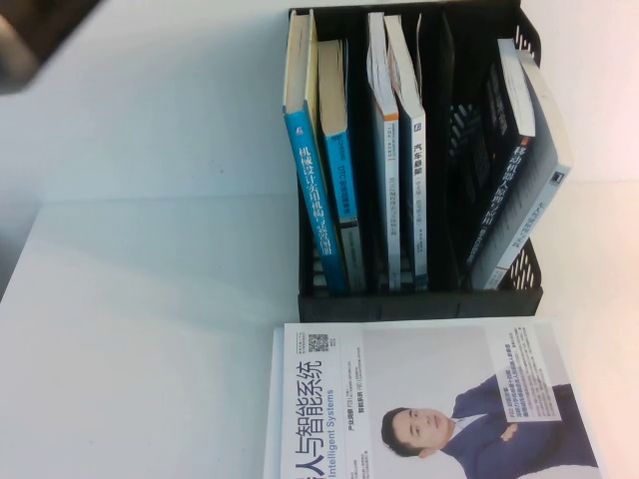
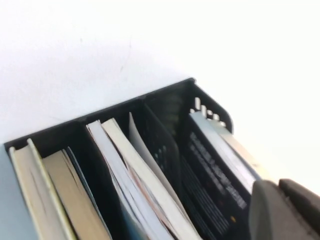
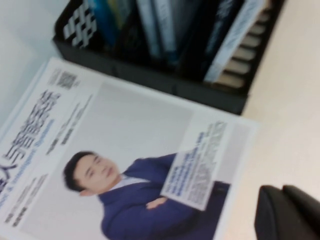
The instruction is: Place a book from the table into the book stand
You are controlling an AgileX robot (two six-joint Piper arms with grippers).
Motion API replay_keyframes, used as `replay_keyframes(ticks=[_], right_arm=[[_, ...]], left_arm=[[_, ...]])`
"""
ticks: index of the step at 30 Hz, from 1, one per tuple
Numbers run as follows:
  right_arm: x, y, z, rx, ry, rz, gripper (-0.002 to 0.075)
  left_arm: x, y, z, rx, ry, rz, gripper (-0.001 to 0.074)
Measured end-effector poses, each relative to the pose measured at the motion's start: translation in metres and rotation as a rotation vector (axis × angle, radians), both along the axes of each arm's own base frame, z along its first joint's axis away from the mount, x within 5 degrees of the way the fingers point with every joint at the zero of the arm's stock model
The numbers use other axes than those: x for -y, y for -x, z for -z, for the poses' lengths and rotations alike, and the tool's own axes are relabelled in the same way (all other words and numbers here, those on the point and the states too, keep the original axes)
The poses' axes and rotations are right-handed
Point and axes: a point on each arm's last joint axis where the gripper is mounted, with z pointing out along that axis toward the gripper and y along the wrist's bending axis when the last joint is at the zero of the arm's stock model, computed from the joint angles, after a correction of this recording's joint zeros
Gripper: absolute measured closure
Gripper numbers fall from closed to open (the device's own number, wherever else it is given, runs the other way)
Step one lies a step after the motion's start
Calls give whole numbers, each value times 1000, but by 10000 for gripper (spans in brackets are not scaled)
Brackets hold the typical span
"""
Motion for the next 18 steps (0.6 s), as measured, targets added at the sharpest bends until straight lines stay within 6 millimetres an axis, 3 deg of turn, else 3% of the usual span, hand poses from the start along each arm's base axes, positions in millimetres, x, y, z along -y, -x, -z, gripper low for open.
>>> replay_keyframes(ticks=[4,9,13,18], right_arm=[[9,18,-14,73,-16,69,729],[21,43,-18,180,-23,117,729],[30,66,-5,272,-52,159,729],[38,93,24,325,-73,169,729]], left_arm=[[-16,29,-17,22,-30,76,734],[-23,80,-16,67,-29,207,734],[-24,114,12,56,-10,274,736],[-44,141,60,45,56,268,736]])
